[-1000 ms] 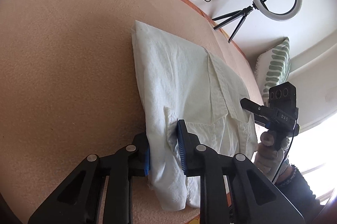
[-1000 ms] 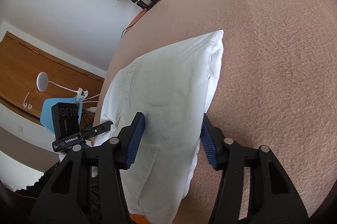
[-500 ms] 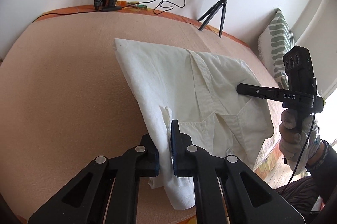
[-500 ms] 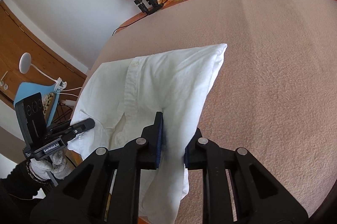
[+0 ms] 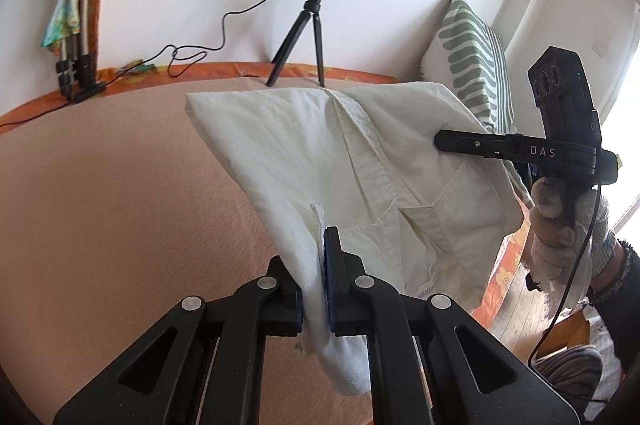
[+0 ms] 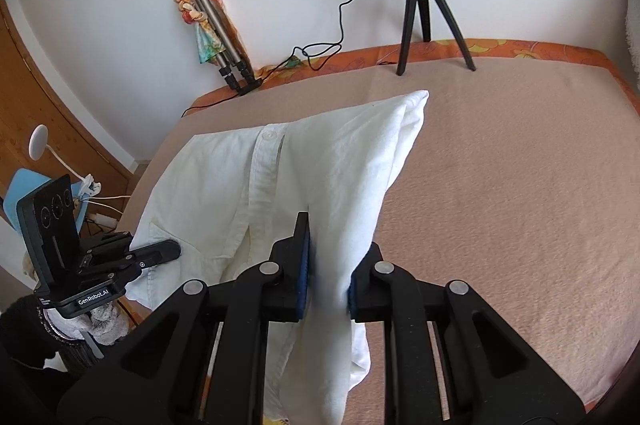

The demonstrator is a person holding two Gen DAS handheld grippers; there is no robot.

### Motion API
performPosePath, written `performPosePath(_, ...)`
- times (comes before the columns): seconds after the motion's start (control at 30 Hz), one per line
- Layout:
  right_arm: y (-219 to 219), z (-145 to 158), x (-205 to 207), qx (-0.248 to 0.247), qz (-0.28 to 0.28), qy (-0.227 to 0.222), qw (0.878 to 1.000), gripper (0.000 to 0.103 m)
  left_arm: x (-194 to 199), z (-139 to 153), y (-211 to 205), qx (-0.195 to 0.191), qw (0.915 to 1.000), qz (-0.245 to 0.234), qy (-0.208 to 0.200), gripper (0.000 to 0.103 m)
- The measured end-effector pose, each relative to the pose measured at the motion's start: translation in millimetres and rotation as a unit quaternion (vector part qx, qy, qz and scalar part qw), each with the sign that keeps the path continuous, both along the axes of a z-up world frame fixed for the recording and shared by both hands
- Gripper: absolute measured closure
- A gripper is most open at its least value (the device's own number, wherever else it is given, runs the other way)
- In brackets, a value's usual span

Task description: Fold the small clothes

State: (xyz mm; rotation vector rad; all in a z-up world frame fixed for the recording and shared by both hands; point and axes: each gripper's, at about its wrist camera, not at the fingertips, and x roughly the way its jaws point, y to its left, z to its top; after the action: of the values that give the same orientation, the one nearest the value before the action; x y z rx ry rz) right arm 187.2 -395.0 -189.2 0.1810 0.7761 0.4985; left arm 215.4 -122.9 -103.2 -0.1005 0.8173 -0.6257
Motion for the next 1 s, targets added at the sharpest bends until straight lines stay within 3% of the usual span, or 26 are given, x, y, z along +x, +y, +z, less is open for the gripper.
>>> performPosePath(0.27, -82, 26, 21, -0.037, -0.059, -0.024, 0.997, 0.088, 48, 8, -93, -0.012, 0.9991, -0.039, -0.014, 0.096)
performPosePath(0.53, -151, 36, 69, -0.084, -0.101, -0.036, 0.991, 0.088, 91, -1, -177, -0.015, 0.9977, -0.055, -0.038, 0.096)
performPosePath(0.8, -200, 17, 122, -0.114, -0.127, -0.029, 0.985, 0.088, 130, -25, -230, -0.003, 0.9979, -0.056, -0.032, 0.096)
performPosePath(1.0, -209, -5, 155, -0.134, -0.145, -0.015, 0.98, 0.088, 135, -39, -249, 0.024, 0.9976, -0.056, -0.033, 0.096)
